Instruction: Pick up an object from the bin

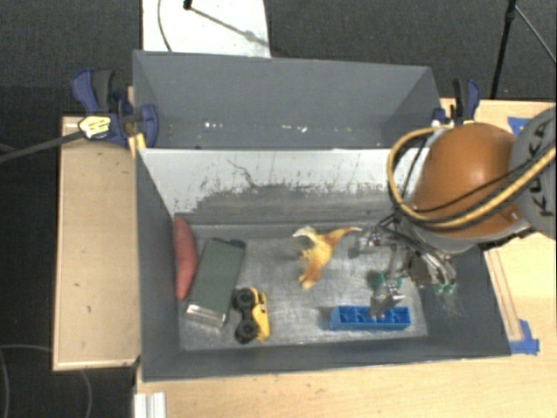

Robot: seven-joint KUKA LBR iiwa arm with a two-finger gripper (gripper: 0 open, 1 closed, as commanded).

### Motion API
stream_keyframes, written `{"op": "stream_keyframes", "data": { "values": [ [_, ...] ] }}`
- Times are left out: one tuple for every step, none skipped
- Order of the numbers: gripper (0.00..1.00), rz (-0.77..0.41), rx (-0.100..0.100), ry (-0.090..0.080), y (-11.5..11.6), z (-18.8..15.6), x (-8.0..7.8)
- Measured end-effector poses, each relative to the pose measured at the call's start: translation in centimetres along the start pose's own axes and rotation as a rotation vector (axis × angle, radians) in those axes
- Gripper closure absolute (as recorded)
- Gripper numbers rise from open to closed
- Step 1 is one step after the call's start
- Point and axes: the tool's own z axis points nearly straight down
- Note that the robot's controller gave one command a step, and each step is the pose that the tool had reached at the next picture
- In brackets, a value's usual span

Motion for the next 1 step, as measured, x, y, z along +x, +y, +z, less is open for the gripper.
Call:
{"op": "stream_keyframes", "data": {
  "values": [
    [0.0,0.033,0.001,0.005,-3.56,2.43,0.75]
  ]
}}
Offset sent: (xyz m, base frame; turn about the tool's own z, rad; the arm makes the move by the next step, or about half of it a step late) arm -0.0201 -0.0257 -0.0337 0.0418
